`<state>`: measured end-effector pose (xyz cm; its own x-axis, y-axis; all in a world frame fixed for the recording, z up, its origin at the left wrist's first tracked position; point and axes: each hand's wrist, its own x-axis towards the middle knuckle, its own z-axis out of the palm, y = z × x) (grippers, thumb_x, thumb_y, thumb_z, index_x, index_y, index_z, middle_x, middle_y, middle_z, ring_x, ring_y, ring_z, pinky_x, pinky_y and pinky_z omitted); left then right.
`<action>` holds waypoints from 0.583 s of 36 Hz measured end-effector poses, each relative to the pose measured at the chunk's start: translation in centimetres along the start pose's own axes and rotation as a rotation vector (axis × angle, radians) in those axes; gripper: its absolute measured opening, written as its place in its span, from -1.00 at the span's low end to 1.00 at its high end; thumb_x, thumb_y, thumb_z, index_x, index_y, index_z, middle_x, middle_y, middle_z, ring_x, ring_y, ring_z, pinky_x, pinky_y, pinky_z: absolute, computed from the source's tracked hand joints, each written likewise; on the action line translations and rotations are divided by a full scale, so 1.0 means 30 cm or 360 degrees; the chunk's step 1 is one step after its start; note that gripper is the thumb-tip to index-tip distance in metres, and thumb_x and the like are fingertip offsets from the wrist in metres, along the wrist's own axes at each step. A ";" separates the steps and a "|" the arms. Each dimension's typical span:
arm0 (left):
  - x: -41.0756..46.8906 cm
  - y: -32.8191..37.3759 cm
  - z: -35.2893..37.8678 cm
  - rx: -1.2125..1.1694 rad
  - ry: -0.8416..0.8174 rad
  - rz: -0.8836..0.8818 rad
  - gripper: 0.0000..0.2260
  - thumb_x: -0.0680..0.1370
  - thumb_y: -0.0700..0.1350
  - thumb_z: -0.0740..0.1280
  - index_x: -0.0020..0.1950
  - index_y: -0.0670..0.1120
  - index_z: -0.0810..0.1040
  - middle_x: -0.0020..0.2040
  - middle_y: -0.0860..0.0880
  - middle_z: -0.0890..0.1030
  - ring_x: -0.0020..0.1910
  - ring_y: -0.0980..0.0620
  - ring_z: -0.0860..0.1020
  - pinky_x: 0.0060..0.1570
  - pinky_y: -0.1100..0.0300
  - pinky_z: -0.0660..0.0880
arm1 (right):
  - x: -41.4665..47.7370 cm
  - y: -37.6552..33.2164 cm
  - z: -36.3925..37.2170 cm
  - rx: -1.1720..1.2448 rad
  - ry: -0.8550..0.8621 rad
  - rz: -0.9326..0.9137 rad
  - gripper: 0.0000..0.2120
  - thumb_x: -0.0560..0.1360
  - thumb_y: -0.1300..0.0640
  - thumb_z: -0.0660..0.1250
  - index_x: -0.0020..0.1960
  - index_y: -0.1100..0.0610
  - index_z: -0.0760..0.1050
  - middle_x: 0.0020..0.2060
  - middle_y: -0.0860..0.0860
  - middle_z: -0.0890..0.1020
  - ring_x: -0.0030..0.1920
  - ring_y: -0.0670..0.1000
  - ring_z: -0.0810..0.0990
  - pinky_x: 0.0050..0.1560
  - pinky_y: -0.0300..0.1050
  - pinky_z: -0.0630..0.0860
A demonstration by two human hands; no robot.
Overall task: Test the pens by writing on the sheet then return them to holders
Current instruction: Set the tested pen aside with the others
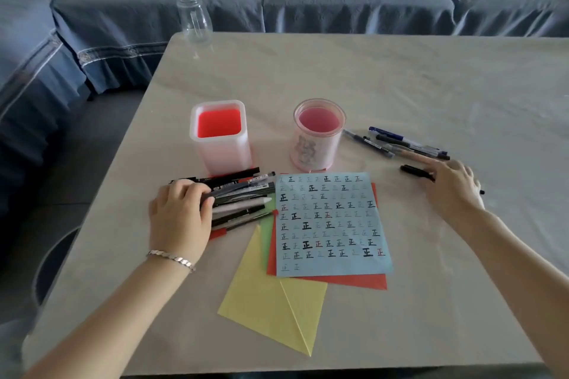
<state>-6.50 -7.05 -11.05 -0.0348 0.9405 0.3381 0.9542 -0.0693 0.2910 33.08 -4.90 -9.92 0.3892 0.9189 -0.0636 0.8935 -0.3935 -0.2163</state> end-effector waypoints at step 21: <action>-0.113 0.408 -0.066 -0.0447 -0.0145 0.0808 -0.79 0.53 -0.04 0.12 -0.07 -0.09 0.50 -0.21 0.01 0.55 -0.30 0.01 0.53 -0.27 0.21 0.35 | -0.407 -0.289 -0.116 0.0446 0.0177 -0.1406 -0.75 0.50 0.03 0.17 -0.04 0.08 0.60 -0.21 -0.09 0.62 -0.16 -0.07 0.49 0.02 -0.21 0.35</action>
<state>4.71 -11.74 -6.86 0.4437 0.7904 0.4224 0.7290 -0.5925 0.3428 21.35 -12.81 -3.89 -0.3738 0.8680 0.3267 0.7946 0.4814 -0.3700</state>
